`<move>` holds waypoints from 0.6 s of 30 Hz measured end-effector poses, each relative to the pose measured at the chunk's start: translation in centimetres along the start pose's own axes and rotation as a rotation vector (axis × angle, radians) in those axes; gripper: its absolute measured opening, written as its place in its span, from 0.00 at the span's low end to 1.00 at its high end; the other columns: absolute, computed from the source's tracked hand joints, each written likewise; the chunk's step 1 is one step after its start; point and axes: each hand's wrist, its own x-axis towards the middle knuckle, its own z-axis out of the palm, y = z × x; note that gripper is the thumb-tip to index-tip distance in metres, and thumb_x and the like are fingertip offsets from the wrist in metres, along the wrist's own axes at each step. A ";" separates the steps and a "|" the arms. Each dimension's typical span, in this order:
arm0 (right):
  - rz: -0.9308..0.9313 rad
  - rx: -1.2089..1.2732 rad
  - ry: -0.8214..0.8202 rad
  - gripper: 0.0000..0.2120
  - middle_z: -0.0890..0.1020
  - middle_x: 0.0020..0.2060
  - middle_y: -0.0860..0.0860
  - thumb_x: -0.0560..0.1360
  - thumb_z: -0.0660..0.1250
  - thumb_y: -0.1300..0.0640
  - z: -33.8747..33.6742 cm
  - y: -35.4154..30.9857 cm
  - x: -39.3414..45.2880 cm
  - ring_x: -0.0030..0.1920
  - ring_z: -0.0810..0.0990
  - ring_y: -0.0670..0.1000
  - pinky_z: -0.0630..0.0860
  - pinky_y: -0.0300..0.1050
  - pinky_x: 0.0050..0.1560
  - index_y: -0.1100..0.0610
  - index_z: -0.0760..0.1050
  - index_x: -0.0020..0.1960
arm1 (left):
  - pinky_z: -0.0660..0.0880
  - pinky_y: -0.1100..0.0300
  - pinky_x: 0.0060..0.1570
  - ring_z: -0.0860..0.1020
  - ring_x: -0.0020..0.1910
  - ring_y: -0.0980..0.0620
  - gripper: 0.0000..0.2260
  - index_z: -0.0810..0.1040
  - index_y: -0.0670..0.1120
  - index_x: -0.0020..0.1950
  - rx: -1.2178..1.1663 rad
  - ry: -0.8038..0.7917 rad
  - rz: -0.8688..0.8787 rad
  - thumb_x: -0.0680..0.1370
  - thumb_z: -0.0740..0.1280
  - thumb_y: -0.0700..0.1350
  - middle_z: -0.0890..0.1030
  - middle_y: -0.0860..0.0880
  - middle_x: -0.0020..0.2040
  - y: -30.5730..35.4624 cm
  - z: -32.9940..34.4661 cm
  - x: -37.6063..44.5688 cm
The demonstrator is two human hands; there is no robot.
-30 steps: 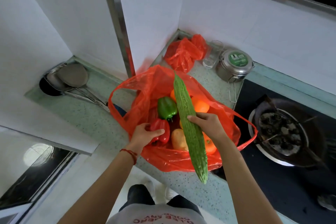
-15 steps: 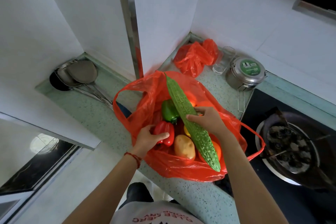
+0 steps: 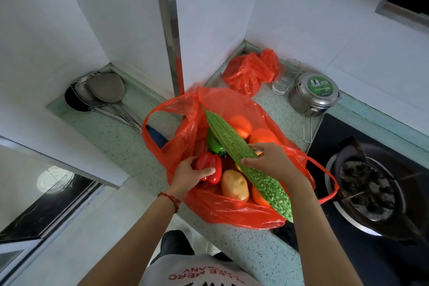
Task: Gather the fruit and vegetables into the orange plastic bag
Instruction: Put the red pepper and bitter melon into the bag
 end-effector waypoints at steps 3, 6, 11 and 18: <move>0.021 -0.006 -0.036 0.28 0.75 0.63 0.56 0.69 0.71 0.51 0.1 0.1 -0.3 0.58 0.77 0.53 0.76 0.45 0.52 0.57 0.70 0.67 | 0.71 0.56 0.59 0.76 0.58 0.45 0.26 0.74 0.40 0.61 0.008 -0.005 0.007 0.66 0.76 0.46 0.79 0.42 0.58 -0.1 0.0 0.0; 0.028 -0.013 -0.047 0.29 0.74 0.65 0.57 0.69 0.71 0.51 0.3 -0.1 -0.4 0.60 0.76 0.55 0.76 0.45 0.51 0.57 0.69 0.67 | 0.70 0.58 0.57 0.76 0.57 0.46 0.25 0.75 0.40 0.60 0.002 -0.005 0.016 0.66 0.76 0.45 0.79 0.41 0.58 0.0 0.0 -0.1; 0.050 0.038 0.040 0.27 0.73 0.66 0.58 0.72 0.69 0.53 0.6 -0.9 -0.1 0.64 0.73 0.55 0.70 0.38 0.44 0.60 0.68 0.67 | 0.71 0.57 0.59 0.76 0.59 0.46 0.27 0.74 0.40 0.62 -0.004 0.002 0.011 0.66 0.76 0.45 0.78 0.41 0.59 -0.2 0.0 0.0; 0.061 0.014 0.160 0.14 0.82 0.44 0.54 0.70 0.69 0.52 1.3 -1.7 0.5 0.44 0.81 0.56 0.77 0.50 0.43 0.57 0.78 0.53 | 0.70 0.54 0.63 0.74 0.62 0.45 0.31 0.71 0.41 0.65 0.008 0.021 0.002 0.66 0.76 0.48 0.76 0.43 0.63 -0.4 -0.1 0.2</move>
